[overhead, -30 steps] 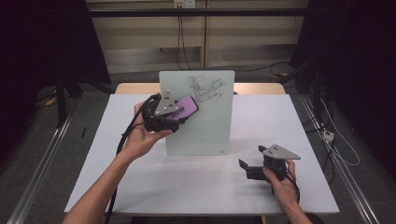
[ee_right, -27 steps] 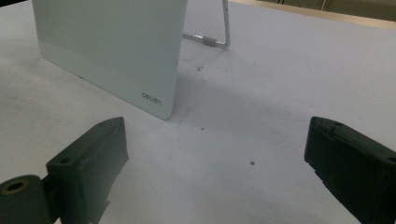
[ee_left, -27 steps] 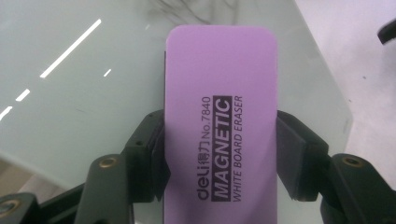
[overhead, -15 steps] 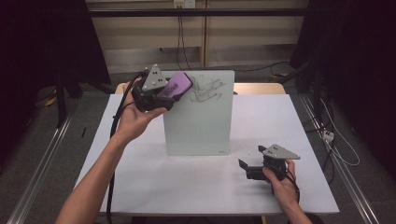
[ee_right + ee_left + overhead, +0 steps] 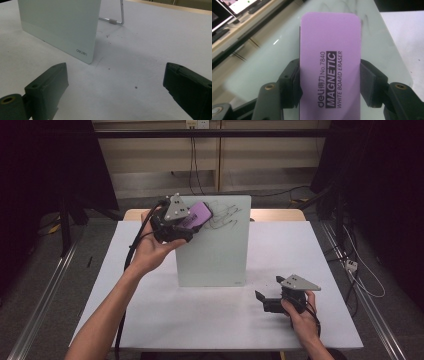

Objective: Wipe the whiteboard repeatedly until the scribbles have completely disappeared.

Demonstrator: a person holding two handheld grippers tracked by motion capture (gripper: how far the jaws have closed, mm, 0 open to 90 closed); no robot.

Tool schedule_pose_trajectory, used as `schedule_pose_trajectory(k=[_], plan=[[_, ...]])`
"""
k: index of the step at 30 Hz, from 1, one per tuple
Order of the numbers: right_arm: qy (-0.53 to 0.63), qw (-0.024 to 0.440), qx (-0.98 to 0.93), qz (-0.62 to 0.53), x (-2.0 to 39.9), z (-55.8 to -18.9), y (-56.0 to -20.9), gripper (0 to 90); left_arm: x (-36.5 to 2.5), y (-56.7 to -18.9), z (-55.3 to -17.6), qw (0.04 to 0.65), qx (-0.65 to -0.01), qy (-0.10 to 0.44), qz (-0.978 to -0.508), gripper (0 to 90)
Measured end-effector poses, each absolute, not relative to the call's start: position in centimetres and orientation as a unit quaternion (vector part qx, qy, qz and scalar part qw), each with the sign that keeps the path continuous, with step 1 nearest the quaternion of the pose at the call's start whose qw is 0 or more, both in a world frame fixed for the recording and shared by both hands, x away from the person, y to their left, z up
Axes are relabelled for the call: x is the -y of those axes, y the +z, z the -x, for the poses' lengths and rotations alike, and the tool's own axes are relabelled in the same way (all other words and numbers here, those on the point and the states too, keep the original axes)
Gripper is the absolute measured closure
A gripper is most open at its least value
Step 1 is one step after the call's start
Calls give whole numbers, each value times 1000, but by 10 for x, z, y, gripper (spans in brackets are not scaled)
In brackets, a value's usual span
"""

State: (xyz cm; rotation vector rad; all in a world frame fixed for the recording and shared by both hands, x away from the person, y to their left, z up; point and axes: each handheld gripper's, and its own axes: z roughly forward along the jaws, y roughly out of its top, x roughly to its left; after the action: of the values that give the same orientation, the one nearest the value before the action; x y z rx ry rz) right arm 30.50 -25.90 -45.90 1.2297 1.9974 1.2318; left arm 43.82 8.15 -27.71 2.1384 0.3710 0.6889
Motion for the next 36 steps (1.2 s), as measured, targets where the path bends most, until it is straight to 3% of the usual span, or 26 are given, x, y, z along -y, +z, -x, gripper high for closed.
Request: schedule_pose_trajectory(k=[10,36], plan=[[452,244,-731,-450,259,-305,-459,61,-72,-293,-433,408,-136,261,-864,408],[452,243,-731,-449,259,-305,-459,61,-61,-254,-449,424,-140,274,-852,408]])
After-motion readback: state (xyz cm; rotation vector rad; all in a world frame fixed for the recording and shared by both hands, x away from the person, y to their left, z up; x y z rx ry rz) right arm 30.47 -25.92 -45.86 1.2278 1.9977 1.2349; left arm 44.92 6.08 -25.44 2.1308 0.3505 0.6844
